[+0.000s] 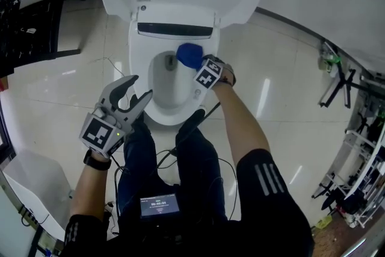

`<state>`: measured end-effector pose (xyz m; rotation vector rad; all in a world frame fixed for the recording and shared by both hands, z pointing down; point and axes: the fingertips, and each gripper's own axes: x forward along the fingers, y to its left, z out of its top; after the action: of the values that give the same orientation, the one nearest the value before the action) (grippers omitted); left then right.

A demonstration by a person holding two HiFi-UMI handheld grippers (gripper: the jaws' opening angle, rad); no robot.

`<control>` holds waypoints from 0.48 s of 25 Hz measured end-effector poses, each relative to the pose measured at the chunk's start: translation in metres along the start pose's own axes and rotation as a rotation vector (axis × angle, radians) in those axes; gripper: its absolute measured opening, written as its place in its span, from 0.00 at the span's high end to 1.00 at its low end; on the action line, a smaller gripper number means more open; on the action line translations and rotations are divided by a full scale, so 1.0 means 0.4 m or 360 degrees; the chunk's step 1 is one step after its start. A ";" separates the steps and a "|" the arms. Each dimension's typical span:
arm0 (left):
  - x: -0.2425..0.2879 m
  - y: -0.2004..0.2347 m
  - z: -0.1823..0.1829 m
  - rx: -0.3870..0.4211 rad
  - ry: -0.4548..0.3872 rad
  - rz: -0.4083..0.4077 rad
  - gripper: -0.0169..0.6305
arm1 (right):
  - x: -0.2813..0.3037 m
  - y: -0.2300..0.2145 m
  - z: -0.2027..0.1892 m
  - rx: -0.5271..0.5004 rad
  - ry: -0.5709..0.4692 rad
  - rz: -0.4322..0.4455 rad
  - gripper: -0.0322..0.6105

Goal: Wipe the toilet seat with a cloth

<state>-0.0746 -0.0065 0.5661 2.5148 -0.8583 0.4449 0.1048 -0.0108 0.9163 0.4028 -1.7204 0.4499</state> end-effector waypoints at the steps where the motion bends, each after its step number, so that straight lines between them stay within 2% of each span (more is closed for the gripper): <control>1: 0.003 -0.007 0.001 -0.0003 0.0003 -0.0008 0.66 | 0.001 0.025 -0.017 0.0007 0.0026 0.0030 0.65; 8: 0.007 -0.038 0.029 0.0007 0.0003 -0.0056 0.66 | 0.008 0.254 -0.121 0.0023 0.0102 0.0214 0.65; 12: -0.003 -0.054 0.034 0.0019 0.0014 -0.0079 0.66 | 0.011 0.357 -0.151 0.0115 0.0091 0.0294 0.65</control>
<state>-0.0595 0.0027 0.5474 2.5374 -0.7904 0.4460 0.0838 0.1429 0.9203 0.2805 -1.6960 0.6530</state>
